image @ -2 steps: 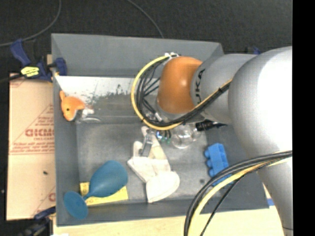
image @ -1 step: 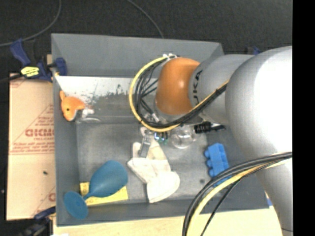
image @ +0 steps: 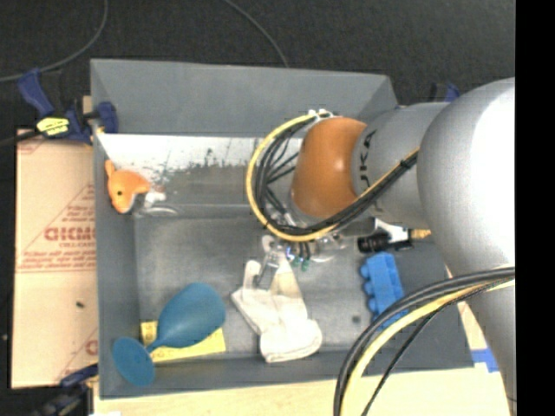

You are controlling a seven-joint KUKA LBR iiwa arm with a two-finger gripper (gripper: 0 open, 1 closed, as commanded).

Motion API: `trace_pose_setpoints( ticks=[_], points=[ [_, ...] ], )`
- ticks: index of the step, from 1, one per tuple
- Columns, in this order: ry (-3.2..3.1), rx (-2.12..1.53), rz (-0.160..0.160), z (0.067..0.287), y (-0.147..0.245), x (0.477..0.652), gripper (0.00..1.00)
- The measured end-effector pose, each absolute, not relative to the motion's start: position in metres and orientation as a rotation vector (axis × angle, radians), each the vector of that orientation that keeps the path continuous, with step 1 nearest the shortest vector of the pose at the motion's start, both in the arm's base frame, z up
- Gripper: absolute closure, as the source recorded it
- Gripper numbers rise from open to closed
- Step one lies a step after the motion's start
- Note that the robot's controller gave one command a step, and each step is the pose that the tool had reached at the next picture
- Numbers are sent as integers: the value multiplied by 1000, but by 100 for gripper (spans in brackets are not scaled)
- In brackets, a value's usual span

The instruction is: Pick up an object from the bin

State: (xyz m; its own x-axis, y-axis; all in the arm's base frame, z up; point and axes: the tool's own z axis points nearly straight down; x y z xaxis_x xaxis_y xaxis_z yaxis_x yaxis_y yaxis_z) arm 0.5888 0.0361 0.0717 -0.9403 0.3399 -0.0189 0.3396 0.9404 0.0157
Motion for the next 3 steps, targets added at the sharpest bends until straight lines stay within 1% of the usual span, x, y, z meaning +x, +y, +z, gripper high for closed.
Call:
trace_pose_setpoints(
  ticks=[1, 2, 3],
  points=[
    [3081, 475, 14, 72, 49, 576, 0],
    [2957, 979, 28, 72, 8, 546, 100],
    [2957, 979, 29, 72, 8, 546, 100]
  ],
)
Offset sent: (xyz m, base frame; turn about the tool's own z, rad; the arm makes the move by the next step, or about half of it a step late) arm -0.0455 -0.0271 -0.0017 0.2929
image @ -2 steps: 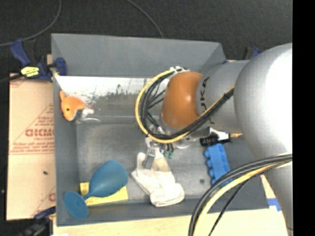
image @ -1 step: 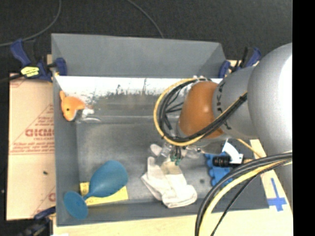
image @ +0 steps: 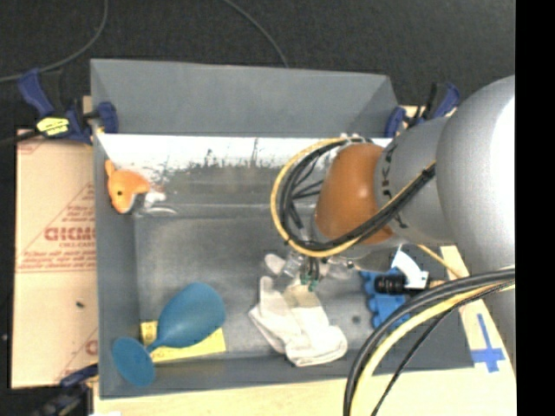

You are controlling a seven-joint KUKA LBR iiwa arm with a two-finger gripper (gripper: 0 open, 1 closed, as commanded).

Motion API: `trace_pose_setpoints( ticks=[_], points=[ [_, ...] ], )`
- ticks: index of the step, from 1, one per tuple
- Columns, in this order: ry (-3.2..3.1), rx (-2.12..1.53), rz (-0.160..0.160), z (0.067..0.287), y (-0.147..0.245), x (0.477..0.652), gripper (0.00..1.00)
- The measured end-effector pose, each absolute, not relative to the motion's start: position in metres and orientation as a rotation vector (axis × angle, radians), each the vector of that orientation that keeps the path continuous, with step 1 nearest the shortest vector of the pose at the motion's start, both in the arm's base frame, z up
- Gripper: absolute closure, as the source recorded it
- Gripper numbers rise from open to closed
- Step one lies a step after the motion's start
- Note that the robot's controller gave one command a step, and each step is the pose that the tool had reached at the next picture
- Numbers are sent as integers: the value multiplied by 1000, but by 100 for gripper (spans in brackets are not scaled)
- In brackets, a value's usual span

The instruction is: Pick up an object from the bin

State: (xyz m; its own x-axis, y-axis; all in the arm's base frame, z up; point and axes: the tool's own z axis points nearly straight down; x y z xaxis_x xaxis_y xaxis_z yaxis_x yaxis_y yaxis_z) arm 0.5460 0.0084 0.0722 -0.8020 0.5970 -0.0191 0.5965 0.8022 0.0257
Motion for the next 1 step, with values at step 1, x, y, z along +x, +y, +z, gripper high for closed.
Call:
trace_pose_setpoints(
  ticks=[1],
  points=[
    [2965, 975, 25, 160, 8, 548, 100]
  ],
)
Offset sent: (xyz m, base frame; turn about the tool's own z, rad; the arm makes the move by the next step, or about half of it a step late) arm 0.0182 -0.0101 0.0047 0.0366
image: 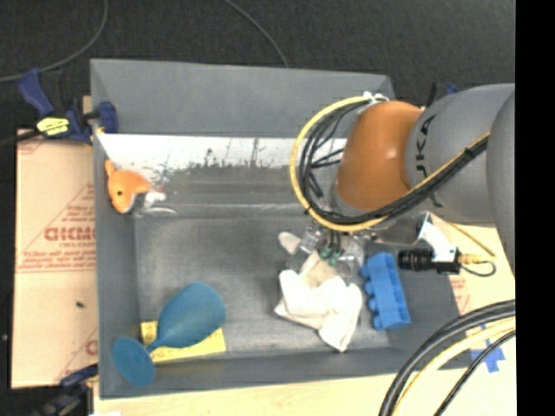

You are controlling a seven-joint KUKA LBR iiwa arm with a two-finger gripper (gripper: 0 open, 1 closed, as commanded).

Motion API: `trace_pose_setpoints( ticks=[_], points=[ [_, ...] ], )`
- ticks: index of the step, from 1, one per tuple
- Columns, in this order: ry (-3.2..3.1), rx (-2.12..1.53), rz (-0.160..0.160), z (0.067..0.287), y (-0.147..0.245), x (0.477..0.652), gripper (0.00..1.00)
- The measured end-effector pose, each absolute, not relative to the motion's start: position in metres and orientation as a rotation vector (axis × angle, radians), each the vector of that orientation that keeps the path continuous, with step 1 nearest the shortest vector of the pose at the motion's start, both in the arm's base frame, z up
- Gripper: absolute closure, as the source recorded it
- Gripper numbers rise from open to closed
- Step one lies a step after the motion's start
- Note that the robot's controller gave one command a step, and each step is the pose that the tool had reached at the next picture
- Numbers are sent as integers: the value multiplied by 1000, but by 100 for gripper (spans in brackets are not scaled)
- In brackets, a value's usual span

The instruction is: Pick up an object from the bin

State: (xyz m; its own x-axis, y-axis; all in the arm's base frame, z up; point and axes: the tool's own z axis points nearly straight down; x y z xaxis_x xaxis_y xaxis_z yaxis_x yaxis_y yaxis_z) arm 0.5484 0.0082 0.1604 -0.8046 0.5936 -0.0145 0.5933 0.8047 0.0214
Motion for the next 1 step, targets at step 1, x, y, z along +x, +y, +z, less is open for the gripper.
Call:
trace_pose_setpoints(
  ticks=[1],
  points=[
    [2959, 976, 28, 174, 8, 551, 100]
  ],
)
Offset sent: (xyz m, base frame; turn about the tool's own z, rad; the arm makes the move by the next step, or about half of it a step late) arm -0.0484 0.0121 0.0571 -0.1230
